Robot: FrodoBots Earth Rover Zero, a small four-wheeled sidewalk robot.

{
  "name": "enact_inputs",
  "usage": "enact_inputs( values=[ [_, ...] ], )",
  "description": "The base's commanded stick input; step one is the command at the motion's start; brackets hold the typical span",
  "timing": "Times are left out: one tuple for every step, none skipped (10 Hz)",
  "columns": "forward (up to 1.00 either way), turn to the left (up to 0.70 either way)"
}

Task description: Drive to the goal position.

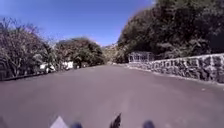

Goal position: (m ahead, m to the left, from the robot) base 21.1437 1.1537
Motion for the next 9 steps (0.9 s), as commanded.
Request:
enact_inputs(
  values=[
    [0.85, 0.00],
    [0.85, 0.00],
    [0.85, 0.00],
    [0.85, 0.00],
    [0.85, 0.00],
    [0.85, 0.00],
    [0.85, 0.00],
    [0.85, 0.00],
    [0.85, 0.00]
  ],
)
